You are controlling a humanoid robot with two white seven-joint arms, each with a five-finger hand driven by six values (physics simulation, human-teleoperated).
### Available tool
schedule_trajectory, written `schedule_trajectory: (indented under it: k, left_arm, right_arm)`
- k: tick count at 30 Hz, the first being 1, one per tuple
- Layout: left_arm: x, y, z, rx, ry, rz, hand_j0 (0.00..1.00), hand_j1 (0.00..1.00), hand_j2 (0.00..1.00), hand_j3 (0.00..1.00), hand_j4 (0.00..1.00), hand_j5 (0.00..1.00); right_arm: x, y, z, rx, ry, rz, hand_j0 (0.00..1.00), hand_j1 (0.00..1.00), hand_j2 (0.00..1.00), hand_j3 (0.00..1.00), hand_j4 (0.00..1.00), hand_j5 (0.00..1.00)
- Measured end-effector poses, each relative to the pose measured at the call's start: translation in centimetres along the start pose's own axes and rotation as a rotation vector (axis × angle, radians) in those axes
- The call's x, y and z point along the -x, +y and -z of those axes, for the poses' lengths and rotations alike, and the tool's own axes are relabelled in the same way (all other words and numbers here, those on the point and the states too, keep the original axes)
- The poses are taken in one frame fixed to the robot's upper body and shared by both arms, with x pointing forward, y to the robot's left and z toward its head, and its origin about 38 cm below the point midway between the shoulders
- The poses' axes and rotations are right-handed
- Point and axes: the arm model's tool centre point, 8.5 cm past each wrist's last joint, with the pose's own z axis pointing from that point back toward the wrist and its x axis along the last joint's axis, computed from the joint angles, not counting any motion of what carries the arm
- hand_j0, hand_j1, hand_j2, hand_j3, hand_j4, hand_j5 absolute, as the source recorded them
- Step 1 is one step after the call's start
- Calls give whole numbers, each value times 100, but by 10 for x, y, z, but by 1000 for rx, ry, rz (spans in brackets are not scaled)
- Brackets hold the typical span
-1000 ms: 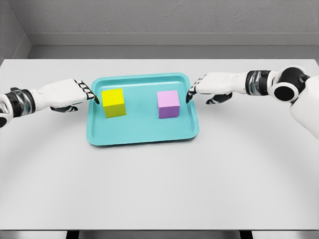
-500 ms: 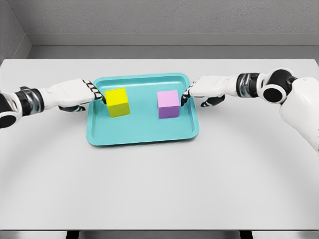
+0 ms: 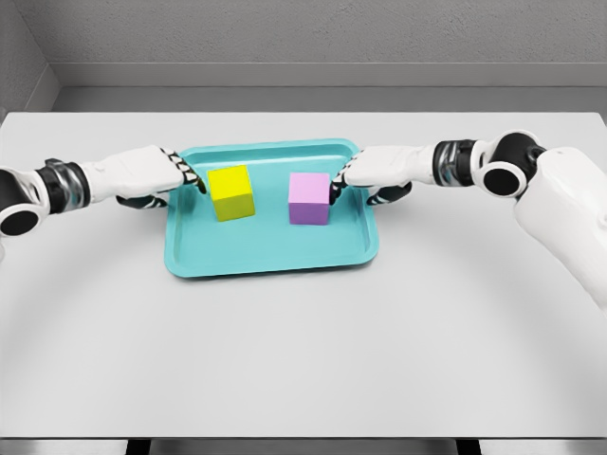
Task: Push two cubes
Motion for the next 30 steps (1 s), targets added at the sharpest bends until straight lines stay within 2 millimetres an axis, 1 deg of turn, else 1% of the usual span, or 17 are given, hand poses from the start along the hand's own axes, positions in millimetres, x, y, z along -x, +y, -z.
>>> schedule_trajectory:
  k: [4, 7, 12, 20, 30]
  left_arm:
    - [3, -1, 3, 4, 8, -12, 74, 74, 74, 74, 74, 74]
    - [3, 0, 6, 2, 6, -18, 74, 74, 74, 74, 74, 74]
    - [0, 4, 18, 0, -3, -32, 74, 74, 74, 74, 74, 74]
    - [-5, 0, 28, 20, -5, -16, 74, 74, 74, 74, 74, 74]
    - [-11, 10, 36, 17, -23, -1, 75, 75, 75, 75, 75, 75]
  right_arm:
    - [-7, -4, 6, 8, -19, -10, 69, 69, 69, 69, 69, 69]
    - [-15, -11, 8, 22, -38, -31, 69, 69, 69, 69, 69, 69]
    - [-20, -15, 10, 30, -52, -44, 69, 69, 69, 69, 69, 69]
    - [-24, -8, 15, 13, -64, -33, 69, 69, 69, 69, 69, 69]
    - [-22, -2, 18, -13, -60, -35, 69, 69, 69, 69, 69, 69]
